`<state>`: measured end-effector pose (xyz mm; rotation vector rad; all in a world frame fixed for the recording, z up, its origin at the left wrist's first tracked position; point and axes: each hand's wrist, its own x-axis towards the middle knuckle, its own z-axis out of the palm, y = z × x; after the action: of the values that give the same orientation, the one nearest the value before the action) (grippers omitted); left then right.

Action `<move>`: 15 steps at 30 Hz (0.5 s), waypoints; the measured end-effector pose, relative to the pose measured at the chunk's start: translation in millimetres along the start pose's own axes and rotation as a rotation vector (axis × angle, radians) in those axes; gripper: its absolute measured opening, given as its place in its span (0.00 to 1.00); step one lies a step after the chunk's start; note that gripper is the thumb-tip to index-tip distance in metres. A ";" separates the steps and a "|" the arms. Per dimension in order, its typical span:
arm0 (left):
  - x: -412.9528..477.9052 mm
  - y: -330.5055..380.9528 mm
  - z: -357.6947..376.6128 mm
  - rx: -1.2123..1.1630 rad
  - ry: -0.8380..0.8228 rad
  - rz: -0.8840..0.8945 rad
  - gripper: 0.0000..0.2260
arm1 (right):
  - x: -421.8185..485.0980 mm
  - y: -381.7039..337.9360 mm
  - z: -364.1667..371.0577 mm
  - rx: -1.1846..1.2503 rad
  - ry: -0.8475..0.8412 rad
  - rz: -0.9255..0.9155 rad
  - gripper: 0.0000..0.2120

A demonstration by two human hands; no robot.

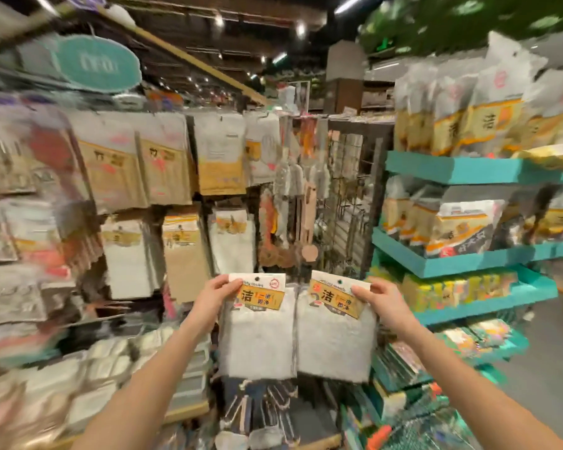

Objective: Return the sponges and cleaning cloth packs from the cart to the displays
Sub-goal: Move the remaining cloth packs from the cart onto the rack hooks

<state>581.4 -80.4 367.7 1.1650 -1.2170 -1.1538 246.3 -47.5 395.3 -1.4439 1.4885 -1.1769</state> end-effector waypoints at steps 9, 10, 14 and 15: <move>81.2 -10.2 -93.2 0.044 0.023 -0.053 0.05 | 79.0 -4.9 100.2 0.079 -0.026 0.070 0.10; 85.4 -8.6 -94.4 0.044 0.033 -0.048 0.05 | 81.6 -7.8 101.7 0.066 -0.029 0.065 0.09; 125.5 -9.7 -96.9 0.040 0.075 -0.031 0.05 | 118.2 -9.3 110.3 0.026 -0.050 0.038 0.08; 137.9 -12.4 -97.3 0.042 0.086 -0.032 0.04 | 129.4 -8.2 112.6 0.009 -0.062 0.033 0.08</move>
<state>681.2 -216.9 362.9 1.2569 -1.1658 -1.0949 343.1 -188.4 379.9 -1.4321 1.4572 -1.1083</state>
